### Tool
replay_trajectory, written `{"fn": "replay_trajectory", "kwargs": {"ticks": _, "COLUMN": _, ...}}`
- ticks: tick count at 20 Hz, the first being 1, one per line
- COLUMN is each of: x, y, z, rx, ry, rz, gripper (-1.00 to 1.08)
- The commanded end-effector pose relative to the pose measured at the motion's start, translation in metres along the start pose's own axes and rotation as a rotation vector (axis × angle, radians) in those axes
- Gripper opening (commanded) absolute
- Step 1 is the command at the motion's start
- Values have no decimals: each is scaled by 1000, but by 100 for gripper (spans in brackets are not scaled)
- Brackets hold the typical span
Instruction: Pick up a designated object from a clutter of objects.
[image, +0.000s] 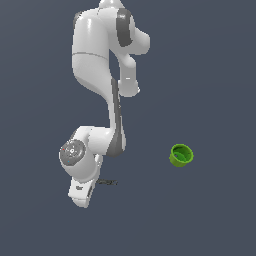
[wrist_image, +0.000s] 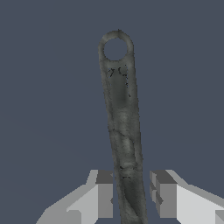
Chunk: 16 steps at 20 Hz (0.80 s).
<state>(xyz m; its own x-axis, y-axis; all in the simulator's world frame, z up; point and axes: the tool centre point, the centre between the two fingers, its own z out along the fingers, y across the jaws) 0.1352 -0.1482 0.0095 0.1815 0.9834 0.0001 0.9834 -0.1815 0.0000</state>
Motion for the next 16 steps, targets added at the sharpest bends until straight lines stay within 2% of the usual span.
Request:
{"fn": "replay_trajectory", "kwargs": {"ticks": 1, "x": -1, "y": 0, "z": 2, "rx": 0, "ry": 0, "rz": 2, "gripper": -100}}
{"fn": "replay_trajectory", "kwargs": {"ticks": 9, "x": -1, "y": -1, "z": -10, "rx": 0, "ry": 1, "rz": 0, "gripper": -100}}
{"fn": "replay_trajectory", "kwargs": {"ticks": 16, "x": -5, "y": -6, "z": -48, "rx": 0, "ry": 0, "rz": -1, "gripper": -100}}
